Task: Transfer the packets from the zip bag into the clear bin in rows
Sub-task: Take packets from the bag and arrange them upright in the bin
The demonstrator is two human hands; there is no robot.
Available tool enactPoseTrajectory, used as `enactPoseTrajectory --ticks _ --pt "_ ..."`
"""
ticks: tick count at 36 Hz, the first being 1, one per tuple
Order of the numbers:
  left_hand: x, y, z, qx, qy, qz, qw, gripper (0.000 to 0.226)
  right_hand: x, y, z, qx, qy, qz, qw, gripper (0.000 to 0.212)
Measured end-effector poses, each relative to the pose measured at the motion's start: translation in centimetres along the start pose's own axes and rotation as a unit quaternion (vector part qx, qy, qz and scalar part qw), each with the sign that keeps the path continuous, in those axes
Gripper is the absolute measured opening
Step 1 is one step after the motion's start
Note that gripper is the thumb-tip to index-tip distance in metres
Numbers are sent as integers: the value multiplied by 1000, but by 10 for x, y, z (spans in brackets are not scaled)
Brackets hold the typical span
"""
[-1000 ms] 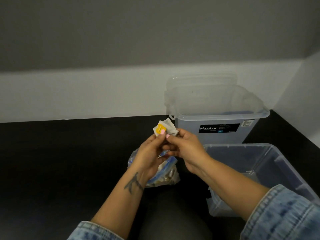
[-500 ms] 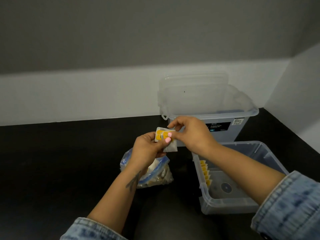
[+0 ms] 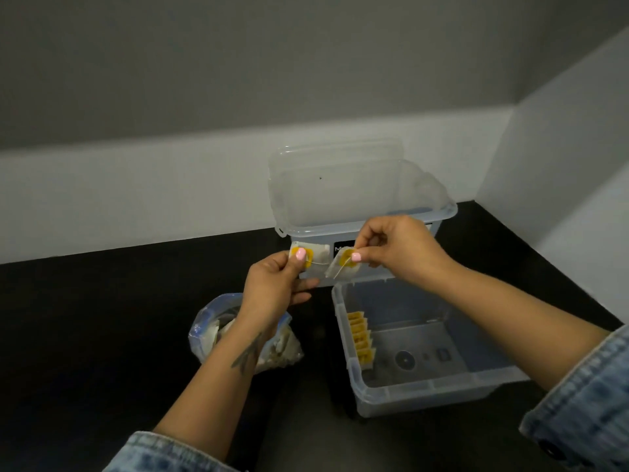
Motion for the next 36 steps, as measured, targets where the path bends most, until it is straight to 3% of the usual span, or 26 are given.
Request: enactPoseTrajectory --ticks 4,12,16,31,36 --pt "-7 -3 8 5 -22 10 1000 16 28 5 -23 -11 25 25 999 15" --pt "-15 -2 23 1 -50 15 999 14 79 12 -3 -60 275 54 958 2" --pt "-17 0 27 4 -53 9 999 15 90 10 21 -59 355 27 933 13" --pt "-19 14 31 -6 -70 10 997 20 104 0 57 -73 469 -66 878 16" --pt "-20 16 30 -10 -76 3 997 23 102 3 58 -84 532 -108 836 23"
Point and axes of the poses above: each hand's wrist, its own y-axis away from the middle knuckle, its own z-axis out of the palm, x = y × z, the point moved 2 cm from there along -y, towards the middle knuckle, and after that the axes turned 8 degrees about z, right-handed, at the moved point
